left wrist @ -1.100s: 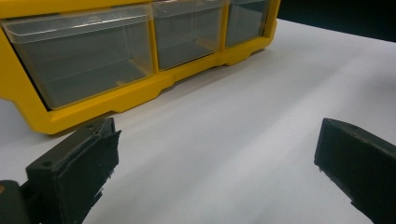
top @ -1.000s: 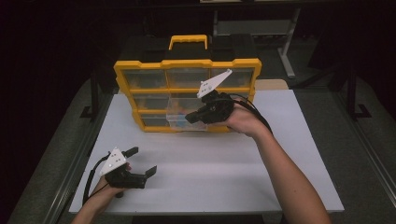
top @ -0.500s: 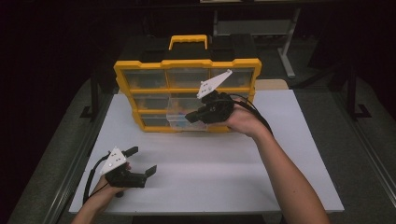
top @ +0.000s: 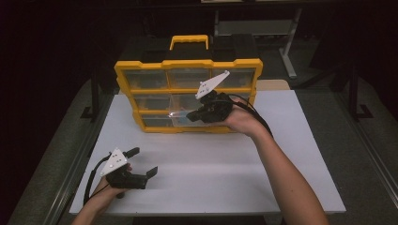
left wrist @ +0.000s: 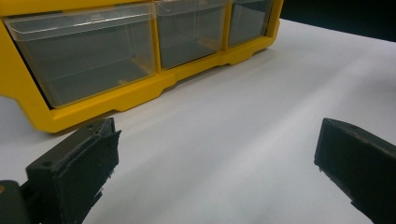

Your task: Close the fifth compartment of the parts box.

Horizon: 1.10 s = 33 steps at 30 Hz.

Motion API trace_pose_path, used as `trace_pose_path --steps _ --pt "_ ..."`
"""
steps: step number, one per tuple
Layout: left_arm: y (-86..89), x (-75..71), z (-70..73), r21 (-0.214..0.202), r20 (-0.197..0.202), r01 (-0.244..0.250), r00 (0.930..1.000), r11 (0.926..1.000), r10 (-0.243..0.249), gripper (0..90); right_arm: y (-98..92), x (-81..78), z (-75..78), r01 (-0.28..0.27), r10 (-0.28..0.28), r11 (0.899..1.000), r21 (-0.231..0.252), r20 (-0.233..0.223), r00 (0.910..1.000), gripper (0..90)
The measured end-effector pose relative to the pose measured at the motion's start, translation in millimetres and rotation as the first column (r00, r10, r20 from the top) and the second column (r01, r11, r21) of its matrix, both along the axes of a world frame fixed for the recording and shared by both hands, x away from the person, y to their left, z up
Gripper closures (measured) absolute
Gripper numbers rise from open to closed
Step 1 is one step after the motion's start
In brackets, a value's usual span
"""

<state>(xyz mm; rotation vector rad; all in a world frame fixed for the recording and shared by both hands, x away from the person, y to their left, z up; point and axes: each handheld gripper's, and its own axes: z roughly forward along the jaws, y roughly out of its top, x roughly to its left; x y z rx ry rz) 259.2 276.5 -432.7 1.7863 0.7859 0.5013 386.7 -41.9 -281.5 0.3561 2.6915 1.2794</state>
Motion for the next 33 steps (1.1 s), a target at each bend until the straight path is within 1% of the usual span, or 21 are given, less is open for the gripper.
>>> trace_pose_path --steps 3,5,6,7,8,10,11,13,14,15,16,24,26,27,28,30,32,33 --pt "0.4 0.0 0.2 -0.001 -0.004 -0.001 1.0 1.0 0.001 0.0 1.8 6.8 0.2 0.016 -0.016 1.0 -0.003 0.011 0.9998 89.0" --pt "0.5 0.1 0.2 -0.002 -0.004 0.0 1.0 1.0 0.0 0.0 2.6 11.0 0.3 0.038 -0.038 0.999 0.003 0.004 0.9993 89.1" --pt "0.5 0.0 0.1 -0.003 -0.004 0.0 1.0 1.0 0.0 0.0 3.0 12.8 0.8 0.049 -0.049 0.999 0.011 -0.009 0.9988 89.1" --pt "0.7 0.0 0.1 -0.001 -0.003 0.001 1.0 1.0 -0.001 0.0 2.6 16.5 0.4 0.046 -0.046 0.999 0.006 0.005 0.9989 89.1" --pt "0.8 -0.1 0.1 -0.001 -0.004 0.002 1.0 1.0 -0.002 0.0 3.0 18.9 0.0 0.061 -0.061 0.998 0.009 0.008 0.9981 89.1" --pt "1.1 -0.2 0.2 0.0 -0.004 0.003 1.0 1.0 -0.003 0.0 3.3 23.3 -0.8 0.086 -0.086 0.996 0.014 0.0 0.9963 89.1" --pt "1.3 -0.3 0.3 0.002 -0.003 0.004 1.0 1.0 -0.004 0.0 2.5 26.6 -1.5 0.087 -0.087 0.996 0.013 0.012 0.9961 89.1" --pt "1.7 -0.2 0.2 0.003 -0.003 0.006 1.0 1.0 -0.006 0.0 2.6 29.6 -2.1 0.114 -0.114 0.993 0.016 0.001 0.9934 89.1" --pt "1.8 -0.2 0.2 0.004 -0.004 0.006 1.0 1.0 -0.006 0.0 2.2 31.1 -2.3 0.12 -0.12 0.993 0.018 0.003 0.9928 89.1" --pt "1.4 0.0 -0.1 -0.002 -0.004 0.005 1.0 1.0 -0.005 0.0 1.4 33.6 -3.0 0.113 -0.113 0.993 0.02 0.018 0.9934 89.1" --pt "1.2 0.0 -0.3 -0.005 -0.005 0.004 1.0 1.0 -0.004 0.0 1.8 33.6 -3.1 0.126 -0.126 0.992 0.026 0.005 0.992 89.1" --pt "0.9 0.0 -0.4 0.004 -0.003 0.008 1.0 1.0 -0.008 0.0 2.5 39.3 -6.0 0.177 -0.179 0.983 0.045 0.03 0.9835 89.0" --pt "0.4 -0.1 -0.3 0.002 -0.003 0.011 0.9999 0.9999 -0.011 0.0 1.8 39.0 -6.6 0.181 -0.182 0.982 0.047 0.028 0.9829 88.9" --pt "0.3 0.1 -0.4 0.004 0.001 0.012 0.9999 0.9999 -0.012 0.0 0.2 39.7 -7.2 0.168 -0.171 0.984 0.053 0.044 0.9844 88.7" --pt "0.4 0.2 -0.4 0.006 0.001 0.013 0.9999 0.9999 -0.013 0.0 -0.8 36.9 -6.7 0.183 -0.184 0.981 0.062 0.016 0.9827 86.3" --pt "0.5 0.3 -0.5 0.007 -0.001 0.015 0.9999 0.9999 -0.015 0.0 -6.1 34.5 -8.3 0.178 -0.18 0.981 0.083 0.02 0.9835 80.3" --pt "0.8 0.2 -0.6 0.014 0.001 0.021 0.9998 0.9997 -0.021 0.0 -12.4 28.8 -11.6 0.186 -0.188 0.977 0.104 0.008 0.9822 74.6" --pt "0.9 0.2 -0.8 0.018 0.001 0.023 0.9997 0.9996 -0.023 0.0 -16.3 26.7 -14.5 0.186 -0.189 0.977 0.109 0.019 0.9818 72.0"
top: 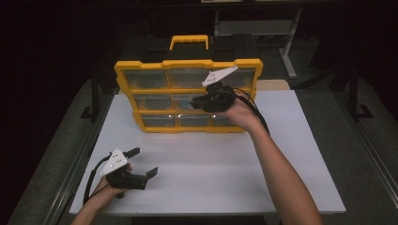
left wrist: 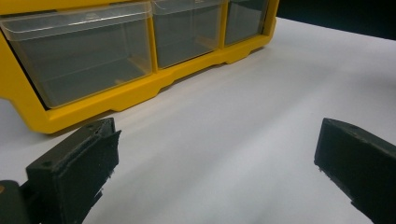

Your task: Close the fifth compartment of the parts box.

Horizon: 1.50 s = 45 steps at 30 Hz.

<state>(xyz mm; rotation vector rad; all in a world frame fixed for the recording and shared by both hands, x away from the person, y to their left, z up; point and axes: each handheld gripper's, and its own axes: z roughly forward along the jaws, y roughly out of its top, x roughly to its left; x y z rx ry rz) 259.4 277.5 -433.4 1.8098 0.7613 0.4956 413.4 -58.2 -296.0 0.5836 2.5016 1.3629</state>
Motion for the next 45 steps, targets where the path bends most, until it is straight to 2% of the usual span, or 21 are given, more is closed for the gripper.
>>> trace_pose_path --steps 1,4,9,11,19,22,29,33,36,45 --pt "0.7 -0.1 0.1 0.012 -0.001 0.003 1.0 0.9999 -0.003 0.0 -3.8 -2.5 -2.9 0.006 -0.006 1.0 0.005 0.002 1.0 68.0" --pt "0.7 0.1 0.2 0.007 0.001 0.005 1.0 1.0 -0.005 0.0 -15.8 -12.7 -10.8 0.032 -0.031 0.999 0.039 -0.027 0.9992 58.2" --pt "0.8 0.7 -0.1 0.005 -0.001 0.004 1.0 1.0 -0.004 0.0 -36.9 -28.0 -26.9 0.063 -0.062 0.995 0.072 -0.026 0.9978 43.3" --pt "0.9 0.8 -0.3 0.004 -0.004 0.004 1.0 1.0 -0.004 0.0 -44.5 -35.0 -33.8 0.083 -0.082 0.994 0.069 -0.013 0.9965 37.5" --pt "0.7 0.1 -0.5 -0.01 -0.005 -0.003 1.0 0.9999 0.003 0.0 -72.6 -58.6 -60.2 0.154 -0.152 0.983 0.101 -0.026 0.988 22.4" --pt "0.8 0.2 -0.5 -0.01 -0.005 -0.003 1.0 0.9999 0.003 0.0 -82.0 -65.2 -69.2 0.188 -0.186 0.975 0.118 -0.03 0.9821 17.0" --pt "0.6 -0.2 -0.8 -0.014 -0.008 -0.004 1.0 0.9999 0.004 0.0 -105.3 -84.3 -84.4 0.249 -0.248 0.957 0.146 -0.027 0.9684 13.0" --pt "0.9 -0.6 -0.3 -0.02 -0.009 -0.008 0.9999 0.9998 0.008 0.0 -115.2 -94.1 -90.0 0.267 -0.267 0.953 0.143 -0.022 0.9634 11.5" --pt "1.7 -0.3 -0.1 0.001 -0.009 -0.003 1.0 1.0 0.003 0.0 -123.3 -101.0 -96.9 0.279 -0.276 0.949 0.146 -0.043 0.9602 9.9" --pt "1.3 -1.2 -0.2 -0.006 -0.003 -0.001 1.0 1.0 0.001 0.0 -146.2 -121.0 -120.5 0.342 -0.337 0.929 0.138 -0.061 0.9395 6.1"
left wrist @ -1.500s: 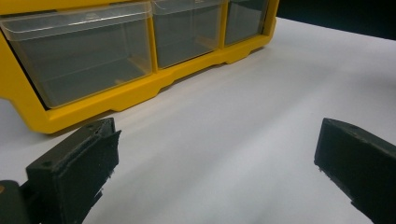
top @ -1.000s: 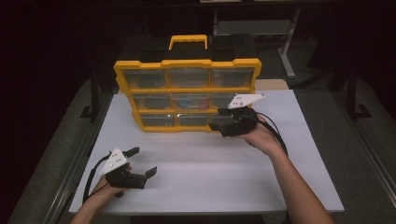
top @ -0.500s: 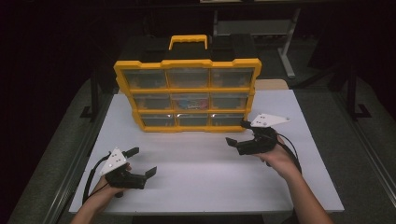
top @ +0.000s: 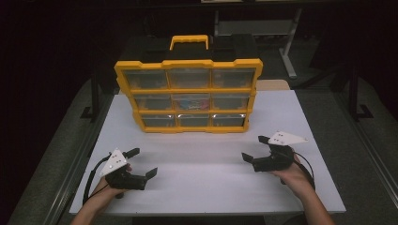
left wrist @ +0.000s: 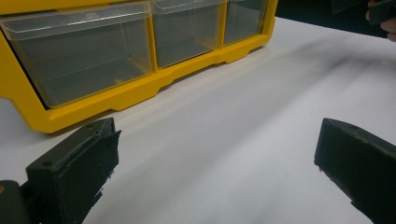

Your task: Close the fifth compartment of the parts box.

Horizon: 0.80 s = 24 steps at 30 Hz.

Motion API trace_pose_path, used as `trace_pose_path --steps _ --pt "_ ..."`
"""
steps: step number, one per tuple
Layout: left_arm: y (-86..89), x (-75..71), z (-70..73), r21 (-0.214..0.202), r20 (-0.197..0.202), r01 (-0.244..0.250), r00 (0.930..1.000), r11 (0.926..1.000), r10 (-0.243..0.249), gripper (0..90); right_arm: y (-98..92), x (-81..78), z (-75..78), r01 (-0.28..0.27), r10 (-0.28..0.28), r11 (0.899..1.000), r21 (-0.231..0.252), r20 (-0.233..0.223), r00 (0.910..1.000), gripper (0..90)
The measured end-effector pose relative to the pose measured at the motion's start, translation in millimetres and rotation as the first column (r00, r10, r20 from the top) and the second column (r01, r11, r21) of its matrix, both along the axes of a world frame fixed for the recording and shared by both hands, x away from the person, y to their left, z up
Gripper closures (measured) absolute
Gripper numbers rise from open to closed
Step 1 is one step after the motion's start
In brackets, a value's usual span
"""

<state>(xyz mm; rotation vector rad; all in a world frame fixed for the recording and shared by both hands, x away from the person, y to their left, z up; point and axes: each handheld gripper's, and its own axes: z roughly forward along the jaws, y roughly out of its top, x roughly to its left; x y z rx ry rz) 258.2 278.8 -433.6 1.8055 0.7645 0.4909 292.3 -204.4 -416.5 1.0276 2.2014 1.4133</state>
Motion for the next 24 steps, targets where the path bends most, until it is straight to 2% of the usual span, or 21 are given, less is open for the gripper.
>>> trace_pose_path --steps 9,14,24 --pt "0.2 -0.1 0.0 0.013 -0.007 -0.002 1.0 0.9999 0.002 0.0 -10.5 -19.1 -11.5 0.011 -0.011 1.0 -0.01 -0.022 0.9997 2.3" --pt "-0.2 -0.2 -1.0 0.005 -0.002 0.001 1.0 1.0 -0.001 0.0 -18.0 -31.0 -15.9 0.025 -0.025 1.0 -0.008 -0.024 0.9994 1.7" --pt "-0.7 -0.4 -1.4 0.014 -0.006 0.002 1.0 0.9999 -0.002 0.0 -17.8 -33.8 -16.9 0.013 -0.013 1.0 -0.012 -0.014 0.9998 1.6"
